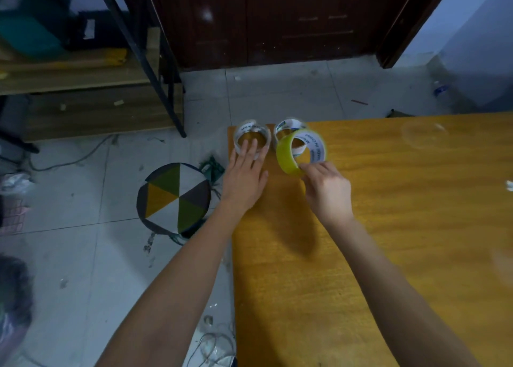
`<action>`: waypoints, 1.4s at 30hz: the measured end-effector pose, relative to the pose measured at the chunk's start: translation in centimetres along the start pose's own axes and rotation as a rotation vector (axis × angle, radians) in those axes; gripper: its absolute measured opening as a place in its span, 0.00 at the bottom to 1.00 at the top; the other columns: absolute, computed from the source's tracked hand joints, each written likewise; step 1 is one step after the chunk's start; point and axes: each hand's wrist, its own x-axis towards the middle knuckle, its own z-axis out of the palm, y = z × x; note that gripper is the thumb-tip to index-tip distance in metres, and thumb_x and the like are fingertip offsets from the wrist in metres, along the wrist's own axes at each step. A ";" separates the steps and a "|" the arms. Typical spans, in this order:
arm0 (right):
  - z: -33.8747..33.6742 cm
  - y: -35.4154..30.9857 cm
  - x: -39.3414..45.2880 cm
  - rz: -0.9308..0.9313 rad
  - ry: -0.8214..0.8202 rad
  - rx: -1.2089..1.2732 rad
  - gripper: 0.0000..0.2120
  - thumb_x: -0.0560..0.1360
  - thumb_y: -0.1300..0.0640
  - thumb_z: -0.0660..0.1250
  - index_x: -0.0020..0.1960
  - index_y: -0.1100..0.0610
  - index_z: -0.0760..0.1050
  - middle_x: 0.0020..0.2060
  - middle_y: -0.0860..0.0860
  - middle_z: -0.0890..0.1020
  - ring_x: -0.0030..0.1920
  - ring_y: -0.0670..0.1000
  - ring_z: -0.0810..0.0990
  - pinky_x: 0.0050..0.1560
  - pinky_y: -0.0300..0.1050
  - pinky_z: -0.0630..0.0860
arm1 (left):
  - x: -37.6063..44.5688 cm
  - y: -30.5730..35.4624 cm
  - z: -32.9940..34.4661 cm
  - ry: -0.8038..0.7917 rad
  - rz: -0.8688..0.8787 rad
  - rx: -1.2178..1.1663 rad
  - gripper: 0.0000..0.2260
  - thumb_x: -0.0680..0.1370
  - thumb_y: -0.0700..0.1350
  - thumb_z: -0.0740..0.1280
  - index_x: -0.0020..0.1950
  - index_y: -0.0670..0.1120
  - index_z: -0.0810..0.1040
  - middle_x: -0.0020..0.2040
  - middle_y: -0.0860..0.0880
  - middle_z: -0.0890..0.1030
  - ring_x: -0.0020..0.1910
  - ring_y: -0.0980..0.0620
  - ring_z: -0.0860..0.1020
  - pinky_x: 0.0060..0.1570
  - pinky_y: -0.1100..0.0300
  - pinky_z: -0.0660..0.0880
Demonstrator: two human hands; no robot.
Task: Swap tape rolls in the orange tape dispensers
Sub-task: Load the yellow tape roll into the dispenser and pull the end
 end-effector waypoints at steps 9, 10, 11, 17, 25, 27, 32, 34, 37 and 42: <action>-1.9 -1.0 -4.4 -0.148 -0.028 -0.022 0.25 0.52 0.67 0.75 0.48 0.57 0.82 0.38 0.49 0.84 0.42 0.54 0.83 0.34 0.42 0.76 | -5.9 3.9 -4.9 -0.148 -0.361 -1.460 0.29 0.75 0.53 0.67 0.74 0.51 0.62 0.68 0.50 0.72 0.65 0.53 0.73 0.62 0.56 0.72; -1.9 -1.1 -5.5 -0.181 -0.054 -0.020 0.24 0.52 0.65 0.74 0.49 0.57 0.82 0.38 0.49 0.84 0.43 0.54 0.83 0.34 0.43 0.77 | -6.8 4.1 -4.5 -0.161 -0.361 -1.462 0.28 0.74 0.51 0.69 0.72 0.51 0.64 0.65 0.49 0.75 0.61 0.54 0.76 0.58 0.56 0.75; -2.0 -1.2 -6.7 -0.209 -0.085 -0.014 0.22 0.55 0.64 0.71 0.50 0.57 0.81 0.39 0.50 0.84 0.43 0.55 0.83 0.35 0.43 0.78 | -7.5 4.4 -4.1 -0.157 -0.359 -1.454 0.27 0.74 0.49 0.70 0.71 0.50 0.66 0.62 0.49 0.77 0.57 0.55 0.78 0.55 0.57 0.77; -3.4 -1.0 -13.9 -0.079 -0.077 0.164 0.20 0.70 0.60 0.62 0.62 0.55 0.75 0.62 0.54 0.77 0.63 0.55 0.74 0.59 0.47 0.74 | -11.8 6.7 -2.6 -0.321 -0.391 -1.504 0.27 0.76 0.45 0.69 0.73 0.45 0.65 0.63 0.46 0.75 0.55 0.51 0.79 0.45 0.60 0.81; -8.9 -0.1 -20.0 1.219 0.102 1.296 0.14 0.76 0.60 0.65 0.61 0.61 0.72 0.52 0.57 0.81 0.49 0.54 0.81 0.51 0.51 0.80 | -14.1 14.0 -1.4 -0.448 -0.345 -1.680 0.19 0.76 0.37 0.67 0.65 0.44 0.68 0.49 0.40 0.79 0.48 0.46 0.79 0.41 0.56 0.82; -10.2 0.8 -21.9 1.255 0.192 1.315 0.14 0.76 0.61 0.66 0.60 0.63 0.73 0.50 0.58 0.81 0.46 0.55 0.82 0.48 0.50 0.82 | -14.6 16.3 -1.2 -0.510 -0.292 -1.678 0.17 0.76 0.37 0.67 0.63 0.45 0.69 0.47 0.42 0.80 0.45 0.48 0.79 0.42 0.56 0.82; -13.6 3.1 -26.2 1.313 0.342 1.320 0.13 0.75 0.61 0.68 0.59 0.61 0.74 0.49 0.59 0.82 0.43 0.54 0.82 0.48 0.49 0.82 | -16.4 21.6 -1.2 -0.615 -0.213 -1.676 0.15 0.76 0.37 0.67 0.60 0.46 0.70 0.48 0.42 0.81 0.47 0.45 0.79 0.42 0.55 0.82; -14.6 4.2 -27.8 1.308 0.371 1.299 0.13 0.74 0.61 0.68 0.59 0.61 0.74 0.49 0.60 0.82 0.43 0.54 0.82 0.48 0.49 0.82 | -17.0 23.6 -1.3 -0.635 -0.184 -1.666 0.15 0.76 0.38 0.67 0.60 0.45 0.70 0.47 0.41 0.81 0.48 0.44 0.79 0.43 0.55 0.82; -16.1 6.4 -30.0 1.294 0.401 1.298 0.16 0.74 0.60 0.68 0.61 0.63 0.74 0.50 0.60 0.82 0.43 0.53 0.82 0.46 0.47 0.82 | -17.6 27.1 -1.5 -0.643 -0.174 -1.641 0.16 0.76 0.40 0.67 0.62 0.44 0.70 0.49 0.41 0.82 0.52 0.43 0.80 0.43 0.54 0.82; -18.8 12.0 -33.8 1.269 0.416 1.325 0.18 0.75 0.60 0.67 0.63 0.65 0.73 0.51 0.58 0.82 0.43 0.51 0.81 0.41 0.42 0.81 | -18.6 34.2 -1.1 -0.579 -0.169 -1.601 0.11 0.77 0.40 0.66 0.59 0.43 0.72 0.51 0.40 0.81 0.53 0.44 0.80 0.44 0.57 0.81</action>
